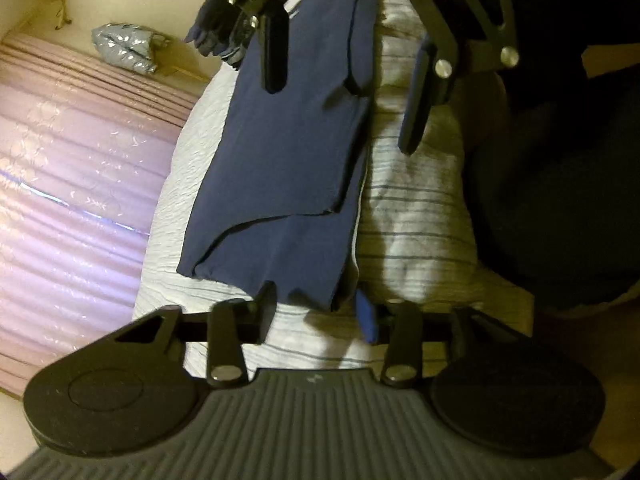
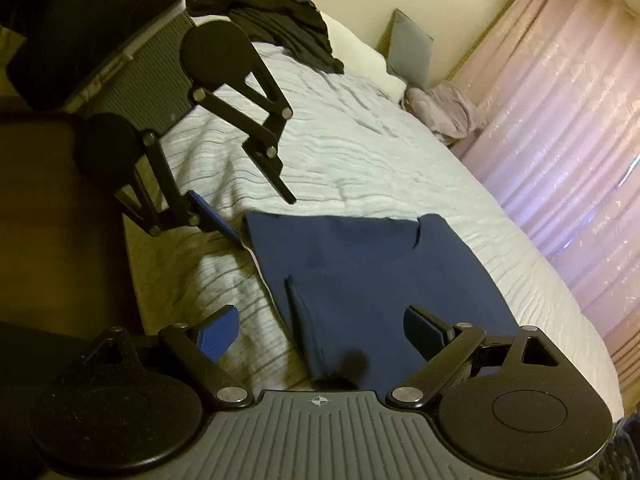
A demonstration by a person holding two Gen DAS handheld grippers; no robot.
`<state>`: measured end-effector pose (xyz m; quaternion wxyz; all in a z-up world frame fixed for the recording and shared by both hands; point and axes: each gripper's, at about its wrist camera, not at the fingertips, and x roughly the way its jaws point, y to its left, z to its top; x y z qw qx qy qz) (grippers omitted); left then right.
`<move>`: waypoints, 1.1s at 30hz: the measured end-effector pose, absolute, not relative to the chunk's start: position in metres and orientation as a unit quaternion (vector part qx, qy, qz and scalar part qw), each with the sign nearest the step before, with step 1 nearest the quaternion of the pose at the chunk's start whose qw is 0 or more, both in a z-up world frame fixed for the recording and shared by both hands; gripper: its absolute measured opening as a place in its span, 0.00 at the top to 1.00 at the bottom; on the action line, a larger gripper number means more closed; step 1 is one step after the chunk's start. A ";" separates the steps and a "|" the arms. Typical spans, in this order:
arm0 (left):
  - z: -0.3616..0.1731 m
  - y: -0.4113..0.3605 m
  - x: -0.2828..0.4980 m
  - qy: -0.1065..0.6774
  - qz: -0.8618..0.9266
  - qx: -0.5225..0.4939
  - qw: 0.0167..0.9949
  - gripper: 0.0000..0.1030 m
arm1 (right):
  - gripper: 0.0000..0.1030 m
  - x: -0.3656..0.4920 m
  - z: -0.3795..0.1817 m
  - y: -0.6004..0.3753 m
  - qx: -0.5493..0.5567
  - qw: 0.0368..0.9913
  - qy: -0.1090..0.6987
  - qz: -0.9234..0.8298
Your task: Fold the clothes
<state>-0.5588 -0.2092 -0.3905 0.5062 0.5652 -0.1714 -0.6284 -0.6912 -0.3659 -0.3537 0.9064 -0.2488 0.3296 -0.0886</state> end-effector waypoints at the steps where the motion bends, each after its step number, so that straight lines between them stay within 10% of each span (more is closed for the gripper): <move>1: -0.387 -0.210 -0.558 -0.164 -0.633 0.558 0.510 0.92 | 0.11 -0.692 -0.354 -0.365 -0.251 0.906 0.330 -0.091; 12: -0.328 -0.216 -0.548 -0.113 -0.665 0.462 0.575 0.97 | 0.12 -0.663 -0.367 -0.354 -0.294 0.894 0.324 -0.097; 14: -0.324 -0.219 -0.551 -0.119 -0.666 0.463 0.573 0.97 | 0.44 -0.654 -0.372 -0.353 -0.312 0.884 0.330 -0.110; 18: -0.321 -0.220 -0.553 -0.121 -0.670 0.459 0.571 0.97 | 0.47 -0.641 -0.379 -0.357 -0.336 0.867 0.341 -0.139; 21: -0.321 -0.220 -0.553 -0.115 -0.672 0.458 0.571 0.97 | 0.95 -0.635 -0.382 -0.363 -0.333 0.863 0.349 -0.152; 25: -0.323 -0.228 -0.537 -0.091 -0.669 0.452 0.583 0.79 | 0.96 -0.641 -0.366 -0.378 -0.285 0.886 0.329 -0.157; 27: -0.326 -0.242 -0.523 -0.096 -0.653 0.465 0.590 0.51 | 0.96 -0.648 -0.353 -0.386 -0.260 0.899 0.312 -0.163; 33: -0.342 -0.300 -0.485 -0.145 -0.618 0.512 0.579 0.52 | 0.96 -0.666 -0.313 -0.416 -0.180 0.928 0.269 -0.184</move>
